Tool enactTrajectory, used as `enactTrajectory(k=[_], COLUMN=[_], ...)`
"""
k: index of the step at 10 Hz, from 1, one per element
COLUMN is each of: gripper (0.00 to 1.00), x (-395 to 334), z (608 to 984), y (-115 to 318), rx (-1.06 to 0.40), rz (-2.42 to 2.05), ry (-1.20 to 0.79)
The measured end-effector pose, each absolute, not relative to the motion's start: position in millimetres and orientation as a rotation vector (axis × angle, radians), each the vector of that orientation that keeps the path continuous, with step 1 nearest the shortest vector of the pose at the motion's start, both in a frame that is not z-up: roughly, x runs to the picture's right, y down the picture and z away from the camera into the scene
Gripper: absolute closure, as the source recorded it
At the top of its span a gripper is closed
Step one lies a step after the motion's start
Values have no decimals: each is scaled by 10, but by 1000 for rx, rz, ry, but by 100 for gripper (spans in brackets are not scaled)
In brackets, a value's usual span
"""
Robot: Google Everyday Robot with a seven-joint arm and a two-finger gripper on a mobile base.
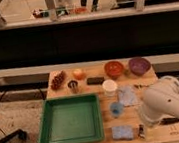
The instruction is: Place sponge in paper cup
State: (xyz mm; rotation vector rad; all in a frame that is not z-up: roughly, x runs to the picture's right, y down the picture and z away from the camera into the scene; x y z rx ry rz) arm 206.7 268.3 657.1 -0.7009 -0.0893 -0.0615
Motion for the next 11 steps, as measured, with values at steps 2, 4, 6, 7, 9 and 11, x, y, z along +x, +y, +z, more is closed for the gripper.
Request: enactTrajectory(k=[2,4,6,7,9,11], gripper=[20,20,20,20,20,20], x=[1961,1795,1584,1549,1514,1502], z=[6759,6903,6943,6965,7022,7093], y=[2937,3076,3078,3069,3041,3049], rx=[-705,-697,-679,-671,-654,-646], rz=[-66,-75,-90,-95,-96,-92], ry=[-84,-96,-120,-126,-132,-133])
